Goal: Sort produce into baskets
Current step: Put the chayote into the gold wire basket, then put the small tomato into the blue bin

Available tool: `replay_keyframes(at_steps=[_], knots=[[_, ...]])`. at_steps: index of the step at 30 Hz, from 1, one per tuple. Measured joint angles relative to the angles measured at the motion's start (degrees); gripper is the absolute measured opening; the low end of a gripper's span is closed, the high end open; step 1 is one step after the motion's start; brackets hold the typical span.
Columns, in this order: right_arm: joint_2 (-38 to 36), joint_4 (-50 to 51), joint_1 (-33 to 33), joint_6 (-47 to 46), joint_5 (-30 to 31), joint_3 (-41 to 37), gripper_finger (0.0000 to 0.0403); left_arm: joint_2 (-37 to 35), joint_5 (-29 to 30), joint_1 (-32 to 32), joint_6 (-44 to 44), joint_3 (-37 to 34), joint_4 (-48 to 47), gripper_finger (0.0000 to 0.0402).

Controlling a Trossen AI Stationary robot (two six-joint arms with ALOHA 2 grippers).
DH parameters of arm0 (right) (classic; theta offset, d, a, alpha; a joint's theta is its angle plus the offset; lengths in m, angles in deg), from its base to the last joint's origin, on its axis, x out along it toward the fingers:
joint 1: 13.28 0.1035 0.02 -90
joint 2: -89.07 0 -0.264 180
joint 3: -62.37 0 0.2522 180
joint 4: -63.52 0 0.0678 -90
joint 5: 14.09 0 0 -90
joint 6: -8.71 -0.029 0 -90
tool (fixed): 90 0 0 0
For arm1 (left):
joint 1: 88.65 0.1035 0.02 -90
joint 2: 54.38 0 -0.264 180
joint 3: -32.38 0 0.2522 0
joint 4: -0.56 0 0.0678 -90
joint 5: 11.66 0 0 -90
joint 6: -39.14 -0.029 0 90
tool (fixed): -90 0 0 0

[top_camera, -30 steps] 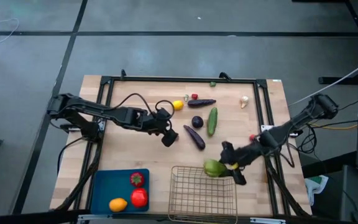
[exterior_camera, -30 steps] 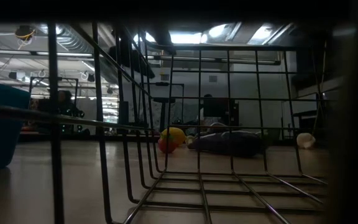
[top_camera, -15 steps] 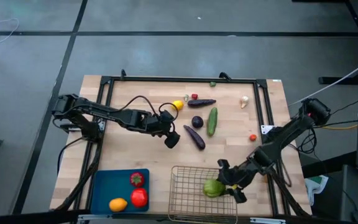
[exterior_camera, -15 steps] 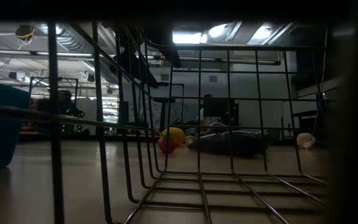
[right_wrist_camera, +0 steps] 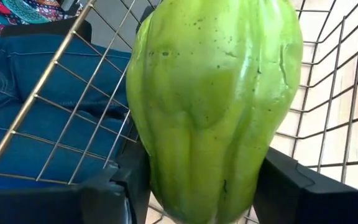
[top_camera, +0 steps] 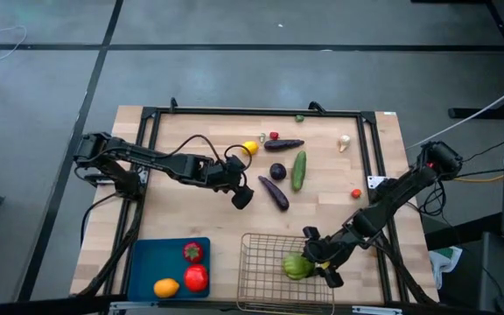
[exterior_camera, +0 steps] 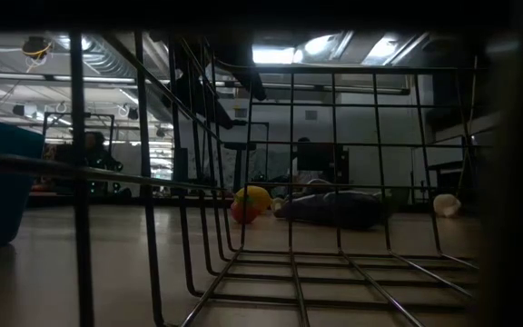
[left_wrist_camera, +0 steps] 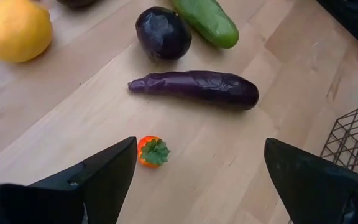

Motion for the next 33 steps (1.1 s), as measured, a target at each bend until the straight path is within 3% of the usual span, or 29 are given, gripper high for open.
replay_keyframes(at_steps=[3,11,15,27,33], knots=[[0.0,-0.1,0.0,0.0,0.0,0.0,0.0224,0.0,0.0,0.0,-0.1,0.0,0.0,0.0347],[0.0,-0.2,0.0,0.0,0.0,0.0,0.0322,0.0,0.0,0.0,-1.1,0.0,0.0,0.0347],[0.0,-0.1,0.0,0.0,0.0,0.0,0.0351,0.0,0.1,0.0,-1.4,0.0,0.0,0.0347],[-3.8,4.0,0.0,0.1,0.0,3.1,0.0358,4.8,0.5,0.0,-2.6,0.0,0.3,0.0347],[-6.0,10.6,0.0,2.5,3.6,7.3,0.0358,8.0,5.1,0.0,-2.7,0.0,0.6,0.0347]])
